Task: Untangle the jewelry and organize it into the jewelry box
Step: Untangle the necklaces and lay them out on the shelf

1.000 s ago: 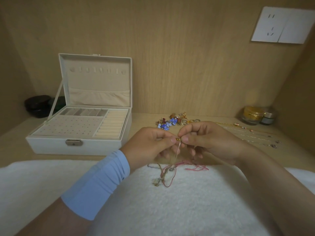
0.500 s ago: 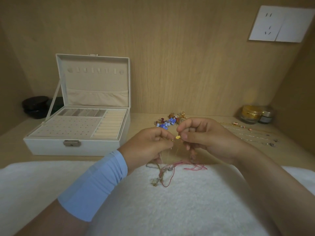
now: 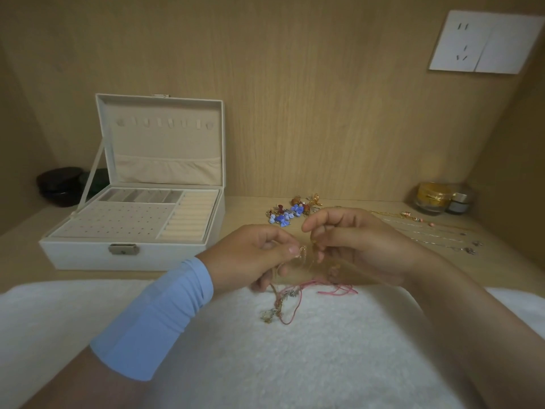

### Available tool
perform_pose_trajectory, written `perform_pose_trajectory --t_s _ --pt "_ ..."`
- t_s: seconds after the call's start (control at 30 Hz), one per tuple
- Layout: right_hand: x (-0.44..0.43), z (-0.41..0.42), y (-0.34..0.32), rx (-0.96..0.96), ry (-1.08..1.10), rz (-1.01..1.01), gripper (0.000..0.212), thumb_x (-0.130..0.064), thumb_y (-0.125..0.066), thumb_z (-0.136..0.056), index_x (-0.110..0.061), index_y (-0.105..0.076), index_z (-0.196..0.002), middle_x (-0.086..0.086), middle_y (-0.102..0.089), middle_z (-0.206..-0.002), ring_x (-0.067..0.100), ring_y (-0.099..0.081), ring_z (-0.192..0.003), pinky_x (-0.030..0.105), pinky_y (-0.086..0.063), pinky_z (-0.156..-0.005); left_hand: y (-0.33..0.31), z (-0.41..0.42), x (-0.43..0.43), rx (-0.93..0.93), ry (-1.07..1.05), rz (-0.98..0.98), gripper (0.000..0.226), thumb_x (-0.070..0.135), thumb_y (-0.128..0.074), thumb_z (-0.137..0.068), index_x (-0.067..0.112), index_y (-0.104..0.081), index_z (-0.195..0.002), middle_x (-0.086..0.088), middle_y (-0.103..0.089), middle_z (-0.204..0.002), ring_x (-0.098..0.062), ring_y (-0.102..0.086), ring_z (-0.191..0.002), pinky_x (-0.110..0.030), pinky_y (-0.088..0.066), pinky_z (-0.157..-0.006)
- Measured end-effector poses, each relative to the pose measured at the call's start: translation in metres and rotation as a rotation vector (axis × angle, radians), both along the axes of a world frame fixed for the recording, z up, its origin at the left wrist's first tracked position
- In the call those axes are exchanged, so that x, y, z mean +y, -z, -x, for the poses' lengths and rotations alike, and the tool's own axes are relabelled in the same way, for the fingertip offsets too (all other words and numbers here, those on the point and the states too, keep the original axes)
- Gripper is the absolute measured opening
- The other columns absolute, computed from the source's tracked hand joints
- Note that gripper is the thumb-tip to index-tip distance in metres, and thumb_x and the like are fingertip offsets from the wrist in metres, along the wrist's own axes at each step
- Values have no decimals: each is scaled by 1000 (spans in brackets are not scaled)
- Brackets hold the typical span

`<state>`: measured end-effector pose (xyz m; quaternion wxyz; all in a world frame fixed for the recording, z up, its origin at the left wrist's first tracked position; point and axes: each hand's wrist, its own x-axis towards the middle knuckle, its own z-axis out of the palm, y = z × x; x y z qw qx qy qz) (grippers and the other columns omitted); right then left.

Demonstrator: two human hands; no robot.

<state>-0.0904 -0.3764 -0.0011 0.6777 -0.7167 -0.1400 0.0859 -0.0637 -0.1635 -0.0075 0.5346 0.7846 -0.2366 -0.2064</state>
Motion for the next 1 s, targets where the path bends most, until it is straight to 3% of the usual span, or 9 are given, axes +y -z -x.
perform_pose_trajectory --t_s 0.13,0.23,0.37,0.5,0.6,0.7,0.8,0.9,1.0 --pt "-2 -2 1 61 19 -156 22 -2 -56 -79 -11 -71 -92 6 -54 -73 23 -62 -71 31 -54 -73 0 -1 1 -27 38 -122 23 25 -73 -86 21 -63 -107 6 -55 -59 -10 -46 -50 -27 -42 -50" --pt "-1 -2 0 84 11 -237 22 1 -53 -78 -7 -66 -93 8 -52 -71 24 -63 -67 39 -57 -77 3 -2 0 -31 -2 -121 10 20 -67 -90 19 -63 -99 11 -52 -54 -7 -42 -44 -26 -38 -49" --pt "0 -1 -1 119 9 -267 21 1 -51 -77 -8 -66 -88 12 -46 -69 22 -55 -52 40 -55 -63 1 -3 3 -104 -22 -112 14 23 -55 -98 15 -67 -96 8 -53 -54 -8 -39 -40 -21 -35 -44" --pt "2 1 -3 106 60 -54 23 -1 -52 -78 -13 -71 -82 7 -44 -66 15 -32 -43 31 -41 -50 -4 -3 8 -71 7 -126 25 20 -49 -101 20 -74 -97 3 -60 -58 -11 -41 -41 -21 -37 -45" --pt "3 3 -2 90 101 154 31 4 -48 -92 -14 -72 -83 4 -40 -64 12 -26 -46 26 -31 -51 -5 -5 12 -37 2 -170 26 23 -49 -101 23 -75 -98 1 -65 -60 -14 -41 -43 -26 -35 -49" --pt "2 5 -1 64 102 354 22 -8 -58 -95 -19 -75 -85 -2 -48 -59 12 -38 -49 29 -36 -59 -9 -4 12 -14 -14 -174 25 21 -50 -100 18 -76 -98 -4 -67 -60 -15 -37 -42 -23 -31 -43" --pt "2 8 -3 -13 44 461 4 -13 -75 -88 -14 -78 -86 14 -59 -65 20 -50 -56 28 -44 -57 -11 -3 12 50 -58 -151 24 21 -53 -96 14 -76 -95 -9 -69 -61 -19 -36 -43 -25 -31 -45" --pt "0 9 -2 -24 3 466 10 -12 -74 -88 -5 -77 -81 32 -65 -69 26 -53 -52 29 -46 -50 -11 -3 11 87 -92 -170 26 22 -47 -100 11 -70 -96 -12 -73 -69 -23 -43 -43 -25 -38 -46" --pt "-4 8 -5 -26 23 510 7 -15 -75 -88 -9 -78 -87 30 -68 -75 29 -56 -62 29 -48 -59 -10 -4 10 90 -205 -170 27 21 -45 -100 8 -66 -90 -10 -75 -77 -25 -54 -51 -27 -45 -52"
